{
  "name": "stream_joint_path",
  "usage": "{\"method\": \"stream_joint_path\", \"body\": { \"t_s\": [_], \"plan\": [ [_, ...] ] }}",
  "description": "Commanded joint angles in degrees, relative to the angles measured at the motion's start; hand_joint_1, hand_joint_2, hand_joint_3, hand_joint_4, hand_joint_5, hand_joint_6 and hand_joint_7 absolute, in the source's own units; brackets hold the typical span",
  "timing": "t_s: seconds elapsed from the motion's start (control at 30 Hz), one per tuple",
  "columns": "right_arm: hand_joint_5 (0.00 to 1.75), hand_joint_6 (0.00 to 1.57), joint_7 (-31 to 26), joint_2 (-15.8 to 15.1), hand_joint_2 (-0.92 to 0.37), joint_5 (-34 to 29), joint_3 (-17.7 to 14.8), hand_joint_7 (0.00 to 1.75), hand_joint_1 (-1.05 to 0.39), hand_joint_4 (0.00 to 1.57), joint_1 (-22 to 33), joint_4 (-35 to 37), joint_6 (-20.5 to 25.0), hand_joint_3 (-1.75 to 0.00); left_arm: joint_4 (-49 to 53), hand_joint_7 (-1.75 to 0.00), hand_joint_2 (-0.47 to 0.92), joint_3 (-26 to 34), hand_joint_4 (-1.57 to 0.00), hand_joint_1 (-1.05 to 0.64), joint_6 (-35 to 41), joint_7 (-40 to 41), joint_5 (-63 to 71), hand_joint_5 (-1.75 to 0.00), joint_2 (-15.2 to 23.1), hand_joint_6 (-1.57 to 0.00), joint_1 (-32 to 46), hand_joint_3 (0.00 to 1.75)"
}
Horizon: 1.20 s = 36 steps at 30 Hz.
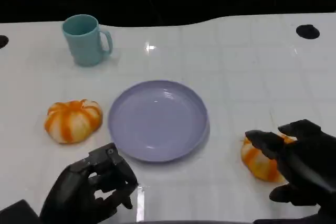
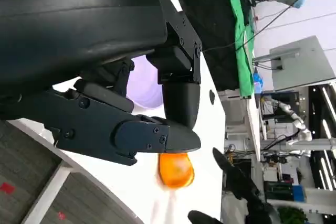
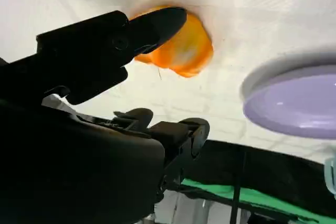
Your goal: Grasp the bread from the table and place it into the plate.
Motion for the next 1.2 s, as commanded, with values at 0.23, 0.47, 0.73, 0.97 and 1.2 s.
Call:
{"method": "stream_joint_path", "body": {
  "t_s": [0.23,0.47,0.73,0.97,1.2],
  "plan": [
    [0.41,0.28,-2.94,-1.04,-0.86,-0.35,1.87,0.00,-0.66,0.13,-5.06,9.19,0.10,-0.01,0.17,-1.51,0.92,0.40,-0.66,-0.56,-0.33,-0.22,-0.36,-1.75,0.67,-0.60,0.16,0.30],
    [0.39,0.27,-2.56,-0.94,-0.89,0.58,3.92,0.00,-0.66,0.13,-9.57,16.33,0.57,-0.01,-0.21,-1.51,0.92,0.44,-0.66,-0.57,0.00,0.00,-0.32,-1.75,0.71,-0.60,0.39,0.30],
    [0.36,0.46,-7.34,0.65,-0.92,2.72,6.87,0.05,-0.57,0.37,-14.67,27.01,0.75,-0.04,-0.58,-1.50,0.92,0.40,-0.65,-0.58,0.00,0.22,-0.12,-1.75,0.62,-0.60,0.67,0.29],
    [1.57,1.14,-22.82,1.36,-0.91,10.94,6.60,0.36,-0.18,0.85,-18.02,38.49,-7.63,-0.01,-1.06,-1.49,0.92,0.35,-0.65,-0.59,0.34,0.08,-0.62,-1.75,0.53,-0.60,1.00,0.29],
    [1.75,0.71,-30.33,0.27,-0.91,11.91,7.72,1.71,-0.12,0.89,-20.31,44.08,-12.12,-0.12,-0.90,-1.49,0.92,0.38,-0.66,-0.55,0.04,-0.07,-0.77,-1.75,0.54,-0.60,0.93,0.28]
  ]
}}
